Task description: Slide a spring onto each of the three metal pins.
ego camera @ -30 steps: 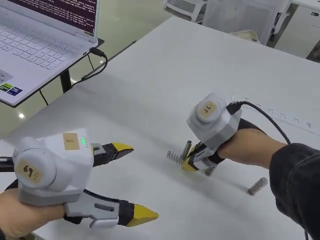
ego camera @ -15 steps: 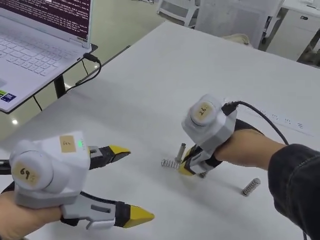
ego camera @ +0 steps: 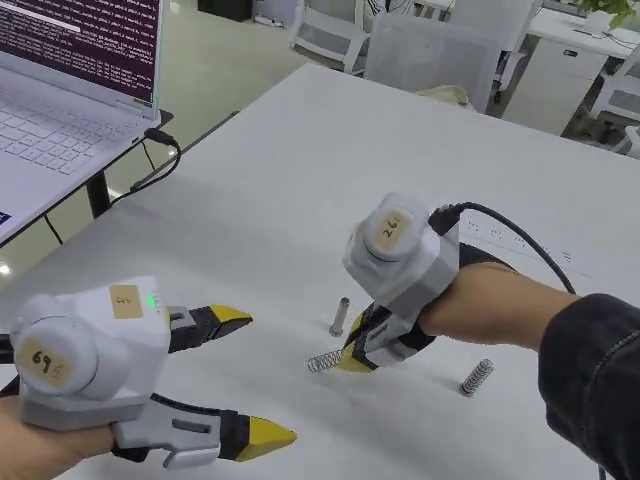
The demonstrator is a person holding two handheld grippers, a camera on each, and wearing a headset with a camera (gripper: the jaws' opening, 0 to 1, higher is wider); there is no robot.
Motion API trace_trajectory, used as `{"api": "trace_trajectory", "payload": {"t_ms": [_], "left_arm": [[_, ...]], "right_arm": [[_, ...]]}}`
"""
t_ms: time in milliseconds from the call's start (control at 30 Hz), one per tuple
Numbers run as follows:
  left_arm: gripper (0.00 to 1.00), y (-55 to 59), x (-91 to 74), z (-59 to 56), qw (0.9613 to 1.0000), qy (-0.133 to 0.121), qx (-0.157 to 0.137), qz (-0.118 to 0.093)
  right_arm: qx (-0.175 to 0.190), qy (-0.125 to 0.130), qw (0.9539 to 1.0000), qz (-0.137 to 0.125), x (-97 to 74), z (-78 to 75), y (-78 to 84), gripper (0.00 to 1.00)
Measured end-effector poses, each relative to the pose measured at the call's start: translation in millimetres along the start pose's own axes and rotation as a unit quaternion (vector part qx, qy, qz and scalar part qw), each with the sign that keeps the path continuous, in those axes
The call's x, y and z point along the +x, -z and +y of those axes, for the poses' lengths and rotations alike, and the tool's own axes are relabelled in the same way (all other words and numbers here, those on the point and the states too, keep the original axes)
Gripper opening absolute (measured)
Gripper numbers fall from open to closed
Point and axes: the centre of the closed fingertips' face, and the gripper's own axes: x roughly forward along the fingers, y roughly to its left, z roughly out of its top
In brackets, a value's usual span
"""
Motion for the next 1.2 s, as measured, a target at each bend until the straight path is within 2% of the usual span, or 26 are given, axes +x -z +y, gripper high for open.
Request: {"api": "trace_trajectory", "payload": {"t_ms": [200, 367, 633, 967, 1200], "left_arm": [[0.62, -1.6, 2.8, -6.8, 0.9999, 0.009, 0.013, 0.001], [0.56, -5.9, 1.7, -9.4, 0.9996, 0.015, 0.025, -0.001], [0.45, -13.6, 3.2, -17.7, 0.9986, 0.029, 0.044, -0.002], [0.28, -23.8, 12.1, -33.0, 0.9956, 0.047, 0.081, -0.001], [0.16, -27.4, 15.2, -39.0, 0.9935, 0.049, 0.103, 0.001]], "right_arm": [[0.004, -0.014, 0.9998, -0.016, -15.7, 16.8, -6.5, 0.08], [0.012, -0.034, 0.9983, -0.045, -32.8, 32.9, -16.4, 0.08], [0.018, -0.051, 0.9957, -0.075, -50.9, 52.1, -23.2, 0.08], [0.01, -0.047, 0.996, -0.075, -64.5, 63.0, -22.2, 0.08], [0.004, -0.047, 0.9963, -0.073, -69.7, 68.4, -23.1, 0.08]]}}
